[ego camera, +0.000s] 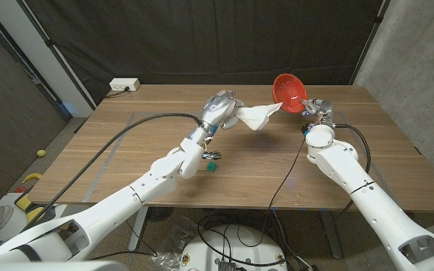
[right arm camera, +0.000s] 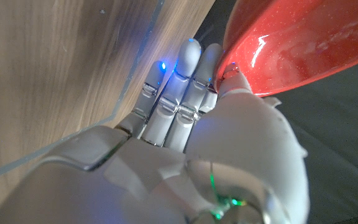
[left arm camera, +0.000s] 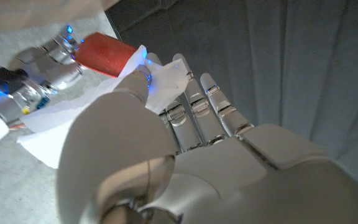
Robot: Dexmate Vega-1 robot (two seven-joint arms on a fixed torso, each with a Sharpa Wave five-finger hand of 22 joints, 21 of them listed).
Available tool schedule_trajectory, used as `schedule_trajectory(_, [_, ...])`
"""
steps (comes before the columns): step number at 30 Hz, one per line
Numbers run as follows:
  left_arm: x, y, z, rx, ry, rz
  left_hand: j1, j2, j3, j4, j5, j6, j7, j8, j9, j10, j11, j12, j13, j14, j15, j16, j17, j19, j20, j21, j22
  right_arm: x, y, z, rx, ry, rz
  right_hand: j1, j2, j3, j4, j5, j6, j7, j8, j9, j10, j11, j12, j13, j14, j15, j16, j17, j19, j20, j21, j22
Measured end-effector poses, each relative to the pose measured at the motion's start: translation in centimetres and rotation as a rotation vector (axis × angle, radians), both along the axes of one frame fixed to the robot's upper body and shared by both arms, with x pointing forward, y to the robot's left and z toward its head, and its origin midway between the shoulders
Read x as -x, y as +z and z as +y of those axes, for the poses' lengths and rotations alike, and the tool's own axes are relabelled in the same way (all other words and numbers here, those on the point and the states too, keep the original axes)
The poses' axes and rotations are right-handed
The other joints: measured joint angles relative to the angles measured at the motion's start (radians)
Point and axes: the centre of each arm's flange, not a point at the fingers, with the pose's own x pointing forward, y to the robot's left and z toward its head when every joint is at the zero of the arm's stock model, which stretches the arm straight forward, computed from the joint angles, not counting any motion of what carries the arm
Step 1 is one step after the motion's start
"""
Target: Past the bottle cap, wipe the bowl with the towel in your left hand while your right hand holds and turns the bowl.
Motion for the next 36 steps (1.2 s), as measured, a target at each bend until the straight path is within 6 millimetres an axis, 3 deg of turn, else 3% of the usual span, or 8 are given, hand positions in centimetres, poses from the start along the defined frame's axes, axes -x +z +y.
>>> schedule_trajectory(19, [-0.9,0.5,1.1,0.278,-0.101,0.015,0.012,0.001,-0.02,-0.002,-0.016,0.025,0.008,-0.027,0.001,0.011,0.01,0.015,0.018,0.022,-0.006,0.027,0.054,0.01,-0.003,0.034,0.013,-0.6,-0.7,-0.1,0.082,0.163,-0.076,-0.005,0.004,0.0,0.0,-0.005,0.0,0.0,-0.005,0.003,0.0,0.0,-0.003,0.008,0.0,0.0,-0.002,0.004,-0.003,-0.003,0.001,0.0])
schedule_trajectory(36, [-2.7,1.7,0.8,0.391,-0.211,0.084,0.016,-0.002,-0.026,0.005,-0.016,0.039,0.011,-0.046,0.001,0.012,0.01,0.02,0.028,0.022,-0.006,0.027,0.074,0.01,-0.003,0.049,0.014,-0.4,0.5,1.6,0.232,0.244,-0.123,-0.005,0.004,0.0,0.0,-0.008,0.0,0.0,-0.015,0.015,-0.005,0.005,-0.012,0.017,-0.004,-0.003,-0.011,0.012,-0.011,0.004,-0.011,-0.005])
